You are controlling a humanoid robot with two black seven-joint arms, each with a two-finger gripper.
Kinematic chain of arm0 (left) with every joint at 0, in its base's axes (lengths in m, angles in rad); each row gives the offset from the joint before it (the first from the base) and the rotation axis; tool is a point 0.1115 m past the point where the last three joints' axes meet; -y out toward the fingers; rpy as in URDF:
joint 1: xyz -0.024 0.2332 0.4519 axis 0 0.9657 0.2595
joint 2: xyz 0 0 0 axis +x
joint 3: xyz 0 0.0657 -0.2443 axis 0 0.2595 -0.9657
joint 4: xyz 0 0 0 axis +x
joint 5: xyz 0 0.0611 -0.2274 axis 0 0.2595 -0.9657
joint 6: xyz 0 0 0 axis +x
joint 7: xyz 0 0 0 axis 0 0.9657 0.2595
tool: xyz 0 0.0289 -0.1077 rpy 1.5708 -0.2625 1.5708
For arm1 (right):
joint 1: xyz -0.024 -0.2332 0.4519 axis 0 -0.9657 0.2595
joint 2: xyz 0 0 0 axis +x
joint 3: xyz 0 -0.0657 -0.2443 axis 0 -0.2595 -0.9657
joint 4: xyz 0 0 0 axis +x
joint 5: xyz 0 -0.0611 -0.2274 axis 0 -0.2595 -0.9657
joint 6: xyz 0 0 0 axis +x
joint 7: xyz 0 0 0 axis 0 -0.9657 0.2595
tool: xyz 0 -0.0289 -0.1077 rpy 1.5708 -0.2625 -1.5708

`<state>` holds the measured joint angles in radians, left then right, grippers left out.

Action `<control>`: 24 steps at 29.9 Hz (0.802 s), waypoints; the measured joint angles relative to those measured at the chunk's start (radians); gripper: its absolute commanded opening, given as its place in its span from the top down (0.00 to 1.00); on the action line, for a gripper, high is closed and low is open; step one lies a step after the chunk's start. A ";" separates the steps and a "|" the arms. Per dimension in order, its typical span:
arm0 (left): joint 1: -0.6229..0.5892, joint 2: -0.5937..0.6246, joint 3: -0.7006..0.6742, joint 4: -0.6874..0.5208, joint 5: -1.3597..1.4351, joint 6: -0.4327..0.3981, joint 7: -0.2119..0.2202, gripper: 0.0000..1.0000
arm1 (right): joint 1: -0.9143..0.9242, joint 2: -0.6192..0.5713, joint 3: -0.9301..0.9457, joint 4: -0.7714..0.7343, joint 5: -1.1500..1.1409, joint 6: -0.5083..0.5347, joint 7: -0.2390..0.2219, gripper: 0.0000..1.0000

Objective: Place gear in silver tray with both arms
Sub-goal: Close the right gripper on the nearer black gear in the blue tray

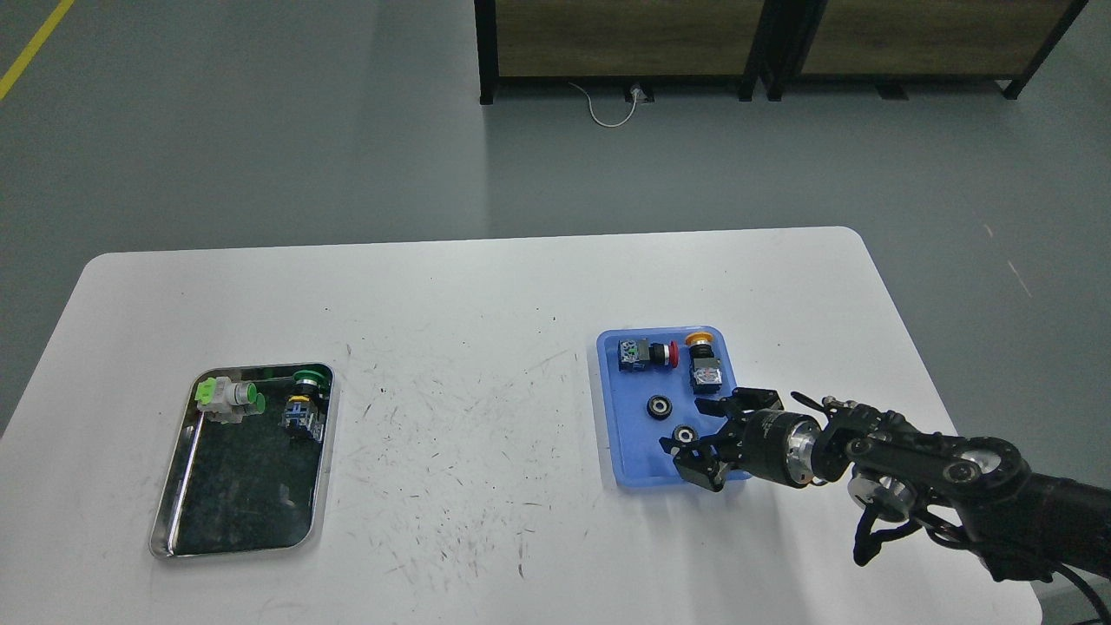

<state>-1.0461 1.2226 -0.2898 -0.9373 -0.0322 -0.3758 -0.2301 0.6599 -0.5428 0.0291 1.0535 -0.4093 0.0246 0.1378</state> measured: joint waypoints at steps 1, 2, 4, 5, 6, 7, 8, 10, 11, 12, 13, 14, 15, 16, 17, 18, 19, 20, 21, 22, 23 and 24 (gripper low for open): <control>0.000 0.000 0.000 0.000 0.000 0.000 0.000 0.02 | -0.001 0.002 0.000 -0.001 -0.001 0.000 -0.001 0.25; 0.000 0.000 0.000 0.000 0.001 0.000 0.000 0.02 | -0.003 0.004 0.000 -0.002 -0.001 0.000 -0.002 0.25; 0.000 0.000 0.000 0.000 0.001 0.000 0.000 0.02 | -0.007 0.005 0.000 -0.005 -0.007 0.000 -0.003 0.28; 0.000 0.000 0.000 0.000 0.001 0.001 0.000 0.02 | -0.009 0.006 -0.001 -0.006 -0.012 0.000 -0.003 0.28; 0.000 0.000 0.000 0.000 0.001 0.002 0.000 0.02 | -0.012 0.006 -0.001 -0.008 -0.016 0.000 -0.003 0.29; 0.000 0.000 0.000 0.000 0.001 0.003 0.000 0.02 | -0.015 0.006 -0.001 -0.009 -0.020 0.000 -0.003 0.31; 0.000 0.000 0.000 0.000 0.001 0.005 0.000 0.02 | -0.019 0.006 -0.001 -0.011 -0.024 0.000 -0.003 0.32; 0.000 0.000 0.000 0.000 0.001 0.006 0.000 0.02 | -0.024 0.007 -0.001 -0.011 -0.027 0.000 -0.002 0.35; 0.000 0.000 0.000 0.000 0.000 0.006 0.000 0.02 | -0.026 0.009 -0.001 -0.012 -0.029 0.000 -0.002 0.37; 0.000 0.000 0.000 0.000 0.000 0.006 0.000 0.02 | -0.028 0.010 -0.001 -0.013 -0.032 0.000 -0.002 0.39; 0.000 0.000 0.000 0.000 0.000 0.006 0.000 0.02 | -0.029 0.011 0.000 -0.013 -0.036 0.000 -0.002 0.39; 0.001 0.000 0.000 0.000 0.000 0.006 0.000 0.02 | -0.029 0.011 0.000 -0.013 -0.039 0.000 -0.002 0.39; 0.001 0.000 0.000 0.000 0.000 0.007 0.000 0.02 | -0.030 0.012 0.000 -0.013 -0.042 0.000 -0.002 0.39; 0.001 0.000 0.000 -0.001 0.000 0.007 0.000 0.02 | -0.030 0.012 0.000 -0.013 -0.043 0.000 -0.001 0.40; 0.001 0.000 0.000 -0.001 0.000 0.008 0.000 0.02 | -0.030 0.013 0.002 -0.013 -0.044 0.000 -0.001 0.40; 0.001 0.000 0.000 -0.001 0.000 0.008 0.000 0.02 | -0.030 0.013 0.005 -0.013 -0.045 0.000 -0.001 0.41; 0.001 0.000 0.000 -0.001 0.000 0.009 0.000 0.02 | -0.031 0.013 0.009 -0.014 -0.045 0.000 -0.001 0.41; 0.001 0.000 0.000 -0.001 0.000 0.009 0.000 0.02 | -0.031 0.013 0.012 -0.014 -0.046 0.000 -0.001 0.42; 0.001 0.000 0.000 -0.001 0.000 0.009 0.000 0.02 | -0.031 0.013 0.015 -0.014 -0.046 0.001 -0.001 0.43; 0.001 0.000 0.000 -0.001 0.000 0.009 0.000 0.02 | -0.031 0.013 0.017 -0.014 -0.046 0.001 -0.001 0.43; 0.000 0.000 0.000 -0.001 0.000 0.009 0.000 0.02 | -0.030 0.013 0.018 -0.014 -0.046 0.001 -0.001 0.44; 0.000 0.000 0.000 -0.001 0.000 0.010 0.000 0.02 | -0.030 0.014 0.019 -0.014 -0.046 0.001 -0.001 0.45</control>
<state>-1.0460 1.2226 -0.2898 -0.9386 -0.0323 -0.3659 -0.2301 0.6296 -0.5292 0.0482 1.0398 -0.4556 0.0257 0.1367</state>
